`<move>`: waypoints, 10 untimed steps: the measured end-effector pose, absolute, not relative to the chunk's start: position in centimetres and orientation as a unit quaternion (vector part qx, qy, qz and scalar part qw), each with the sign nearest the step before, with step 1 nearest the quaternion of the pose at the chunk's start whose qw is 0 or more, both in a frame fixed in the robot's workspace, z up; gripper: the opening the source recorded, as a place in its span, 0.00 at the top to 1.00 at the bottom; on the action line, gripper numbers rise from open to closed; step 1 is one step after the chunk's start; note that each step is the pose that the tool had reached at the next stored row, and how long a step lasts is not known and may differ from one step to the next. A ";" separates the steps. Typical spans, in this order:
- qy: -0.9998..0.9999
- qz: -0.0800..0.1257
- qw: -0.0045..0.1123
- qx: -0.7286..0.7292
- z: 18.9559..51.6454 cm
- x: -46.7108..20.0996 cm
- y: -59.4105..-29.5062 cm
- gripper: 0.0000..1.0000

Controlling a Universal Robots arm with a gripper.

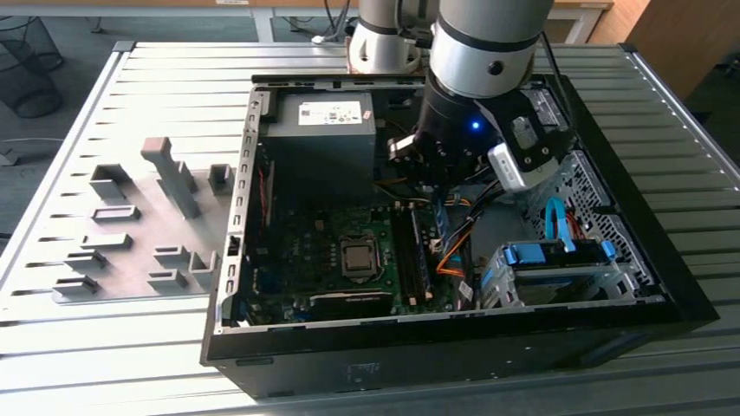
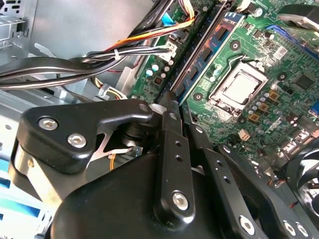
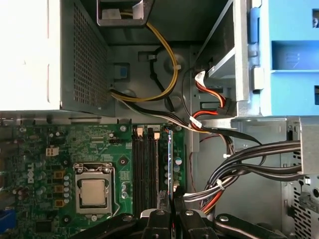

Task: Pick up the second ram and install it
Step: 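Insert the second ram into the second slot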

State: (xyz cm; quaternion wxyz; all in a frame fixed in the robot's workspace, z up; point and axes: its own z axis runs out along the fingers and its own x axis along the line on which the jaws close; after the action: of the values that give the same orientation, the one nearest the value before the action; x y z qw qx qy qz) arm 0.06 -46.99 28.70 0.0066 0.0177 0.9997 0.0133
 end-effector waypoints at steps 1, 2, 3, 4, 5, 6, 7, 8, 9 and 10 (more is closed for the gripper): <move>1.000 0.013 0.007 0.018 28.6 0.1 -47.0 0.86; 1.000 0.013 0.006 0.018 28.5 0.1 -47.0 0.86; 1.000 0.013 0.006 0.018 28.3 0.1 -47.0 0.86; 1.000 0.013 0.006 0.018 28.2 0.1 -47.0 0.86; 1.000 0.013 0.006 0.018 28.0 0.1 -47.0 0.86; 1.000 0.013 0.005 0.018 27.9 0.1 -47.0 0.86; 1.000 0.013 0.004 0.018 27.7 0.1 -47.0 0.86; 1.000 0.013 0.004 0.018 27.5 0.1 -47.0 0.86; 1.000 0.013 0.003 0.018 27.3 0.1 -47.0 0.86; 1.000 0.013 0.002 0.018 27.2 0.1 -47.0 0.86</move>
State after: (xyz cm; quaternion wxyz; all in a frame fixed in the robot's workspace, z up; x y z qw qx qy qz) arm 0.06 -46.99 27.16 0.0016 0.0178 0.9998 0.0132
